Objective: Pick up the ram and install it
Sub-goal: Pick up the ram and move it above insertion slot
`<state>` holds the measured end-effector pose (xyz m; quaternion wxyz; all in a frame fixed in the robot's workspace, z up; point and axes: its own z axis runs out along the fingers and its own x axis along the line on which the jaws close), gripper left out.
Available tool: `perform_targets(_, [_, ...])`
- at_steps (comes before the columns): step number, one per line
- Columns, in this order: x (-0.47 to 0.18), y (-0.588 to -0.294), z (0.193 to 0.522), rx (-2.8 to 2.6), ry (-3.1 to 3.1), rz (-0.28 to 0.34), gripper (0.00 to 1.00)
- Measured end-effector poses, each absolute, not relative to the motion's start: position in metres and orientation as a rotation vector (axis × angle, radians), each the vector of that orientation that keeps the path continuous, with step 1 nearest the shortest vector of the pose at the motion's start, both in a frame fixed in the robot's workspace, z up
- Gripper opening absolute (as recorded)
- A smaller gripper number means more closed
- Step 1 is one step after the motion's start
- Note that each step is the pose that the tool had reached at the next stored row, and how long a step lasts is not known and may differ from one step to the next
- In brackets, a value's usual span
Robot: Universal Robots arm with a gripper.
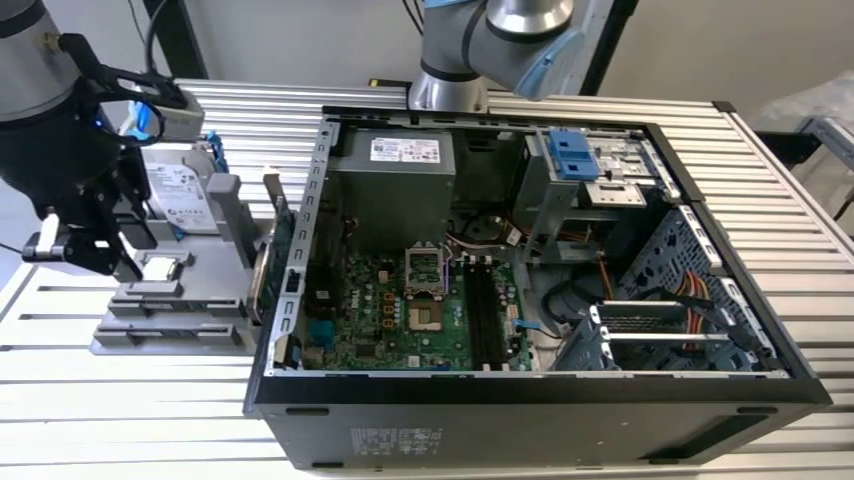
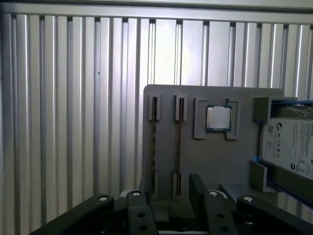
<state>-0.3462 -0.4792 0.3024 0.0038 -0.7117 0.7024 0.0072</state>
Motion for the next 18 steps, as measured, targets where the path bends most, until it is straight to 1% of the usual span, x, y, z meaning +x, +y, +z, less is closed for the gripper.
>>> perform_targets(18, [-0.346,-0.478,0.282,-2.231,2.202,0.022,1.0])
